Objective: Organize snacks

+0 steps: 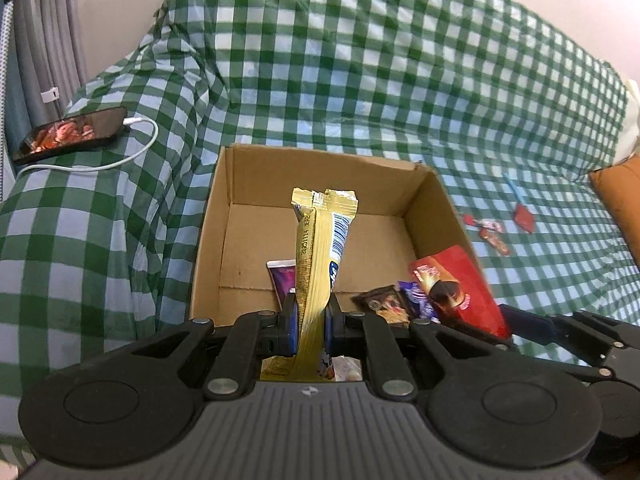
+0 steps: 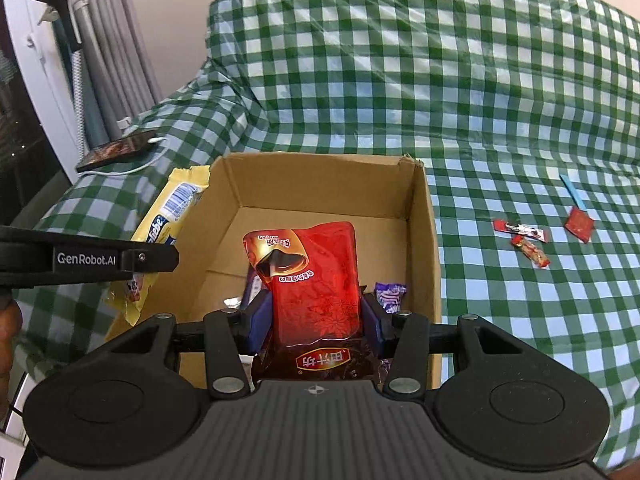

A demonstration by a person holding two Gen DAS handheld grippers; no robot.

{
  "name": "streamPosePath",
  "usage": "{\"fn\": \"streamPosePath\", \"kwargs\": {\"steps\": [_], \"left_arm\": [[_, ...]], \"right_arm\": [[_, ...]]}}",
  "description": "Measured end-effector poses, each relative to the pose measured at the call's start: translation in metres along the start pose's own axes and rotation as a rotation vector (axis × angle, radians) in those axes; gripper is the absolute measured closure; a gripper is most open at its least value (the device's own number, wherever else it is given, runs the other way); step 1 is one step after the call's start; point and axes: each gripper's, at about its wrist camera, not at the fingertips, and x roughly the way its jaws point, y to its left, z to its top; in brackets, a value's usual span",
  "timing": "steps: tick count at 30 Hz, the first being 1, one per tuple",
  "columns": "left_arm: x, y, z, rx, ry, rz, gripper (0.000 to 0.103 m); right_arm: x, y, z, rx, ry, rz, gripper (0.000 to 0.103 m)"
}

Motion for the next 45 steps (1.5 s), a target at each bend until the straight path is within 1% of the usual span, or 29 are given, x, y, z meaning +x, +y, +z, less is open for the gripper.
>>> {"fn": "streamPosePath", "kwargs": {"steps": [7,15,19,20,21,22,23,24,25,26,27,31,34,37,39,41,45], "left_arm": [[0.043,0.005,0.012,0.003,0.033,0.024,0.090],[0.072,0.006,0.020,0.011,0.051,0.047,0.090],[0.084,0.006,0.024,0.026,0.061,0.068,0.088],[0.085,0.005,0.025,0.030,0.061,0.073,0.079],[0.085,0.005,0.026,0.032,0.061,0.077,0.045],[0.082,0.005,0.027,0.028,0.059,0.085,0.026],[0.077,0.006,0.027,0.013,0.042,0.133,0.006],[0.071,0.008,0.026,0.003,0.013,0.177,0.000],[0.062,0.010,0.023,0.007,-0.018,0.188,0.000],[0.056,0.012,0.020,0.015,-0.019,0.185,0.000],[0.050,0.013,0.016,0.019,-0.003,0.184,0.000],[0.021,0.015,-0.016,-0.014,0.072,0.187,0.000],[-0.007,0.008,-0.046,-0.038,0.092,0.214,0.000],[-0.037,0.000,-0.075,-0.048,0.073,0.242,0.000],[-0.052,-0.007,-0.088,-0.031,0.065,0.261,0.000],[-0.066,-0.011,-0.095,-0.007,0.059,0.259,0.000],[-0.095,-0.019,-0.102,-0.019,-0.017,0.263,0.000]], "right_arm": [[0.039,0.002,0.006,0.021,0.036,-0.022,0.053],[0.073,-0.008,0.009,0.027,0.063,-0.021,0.053],[0.083,-0.010,0.013,0.037,0.059,-0.020,0.051],[0.086,-0.010,0.016,0.044,0.052,-0.019,0.050],[0.088,-0.011,0.018,0.057,0.044,-0.014,0.045],[0.090,-0.013,0.021,0.074,0.040,-0.009,0.036],[0.090,-0.015,0.023,0.096,0.039,-0.008,0.031],[0.087,-0.017,0.025,0.119,0.038,-0.011,0.028],[0.083,-0.018,0.025,0.133,0.038,-0.008,0.022],[0.077,-0.020,0.024,0.139,0.043,0.000,0.019],[0.070,-0.021,0.022,0.139,0.050,0.003,0.017],[0.035,-0.015,-0.004,0.106,0.086,-0.001,0.015],[0.007,-0.008,-0.029,0.072,0.098,-0.011,0.014],[-0.021,0.000,-0.048,0.008,0.073,-0.018,0.013],[-0.036,0.004,-0.053,-0.036,0.053,-0.019,0.012],[-0.053,0.004,-0.055,-0.052,0.022,-0.017,0.010],[-0.084,0.001,-0.059,-0.057,-0.042,-0.018,0.009]]}}
